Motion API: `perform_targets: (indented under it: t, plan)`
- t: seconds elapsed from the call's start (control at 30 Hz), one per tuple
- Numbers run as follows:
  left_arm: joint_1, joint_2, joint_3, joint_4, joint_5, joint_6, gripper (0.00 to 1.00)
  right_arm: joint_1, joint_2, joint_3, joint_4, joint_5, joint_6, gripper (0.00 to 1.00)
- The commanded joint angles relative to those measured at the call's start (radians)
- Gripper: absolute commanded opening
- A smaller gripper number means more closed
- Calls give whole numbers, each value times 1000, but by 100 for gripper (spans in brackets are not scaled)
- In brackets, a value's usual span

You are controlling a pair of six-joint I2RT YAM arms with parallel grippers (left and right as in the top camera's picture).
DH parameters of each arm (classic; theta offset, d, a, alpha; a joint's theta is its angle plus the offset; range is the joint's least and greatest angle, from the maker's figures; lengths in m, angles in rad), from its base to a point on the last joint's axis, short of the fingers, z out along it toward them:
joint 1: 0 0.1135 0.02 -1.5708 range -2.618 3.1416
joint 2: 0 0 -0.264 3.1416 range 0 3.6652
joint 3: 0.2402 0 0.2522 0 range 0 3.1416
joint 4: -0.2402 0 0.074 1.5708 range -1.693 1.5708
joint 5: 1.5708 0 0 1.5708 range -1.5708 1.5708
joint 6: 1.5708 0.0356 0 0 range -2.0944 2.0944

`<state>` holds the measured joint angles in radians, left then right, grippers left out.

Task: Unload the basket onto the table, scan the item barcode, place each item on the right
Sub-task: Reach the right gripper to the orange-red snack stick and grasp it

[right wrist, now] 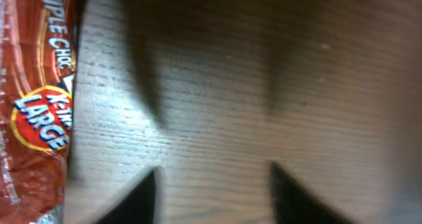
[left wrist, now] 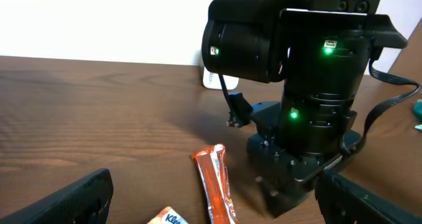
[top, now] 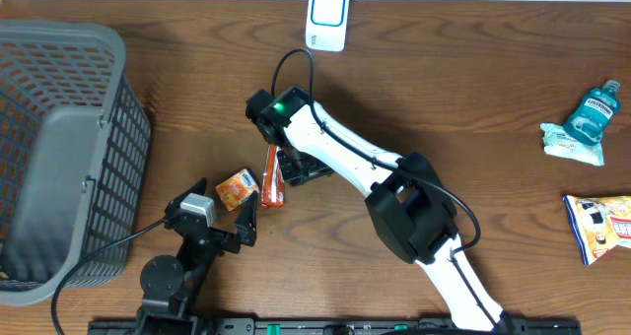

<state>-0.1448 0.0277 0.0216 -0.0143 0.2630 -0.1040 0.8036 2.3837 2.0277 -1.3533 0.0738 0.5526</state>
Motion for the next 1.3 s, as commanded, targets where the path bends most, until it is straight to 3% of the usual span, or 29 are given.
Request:
perform_targets:
  t: [0.0,0.2,0.37,0.6,0.8,1.27]
  plan:
    - [4,-3,-18,-33,10,6,98,8,-24,8,36,-61,11,66]
    - [4,-3,-18,-33,10,6,98,1,-24,12,123,-203,13,74]
    - [4,-3,-18,-33,10,6,98,2,-24,12,140,-208,53,77]
    - [4,-3,-18,-33,10,6,98,13,-24,12,207,-208,58,78]
    - [4,-3,-18,-33,10,6,98,28,-24,12,209,-208,159,78]
    - [4,-3,-18,-33,10,6,98,31,-79,12,213,-268,165,77]
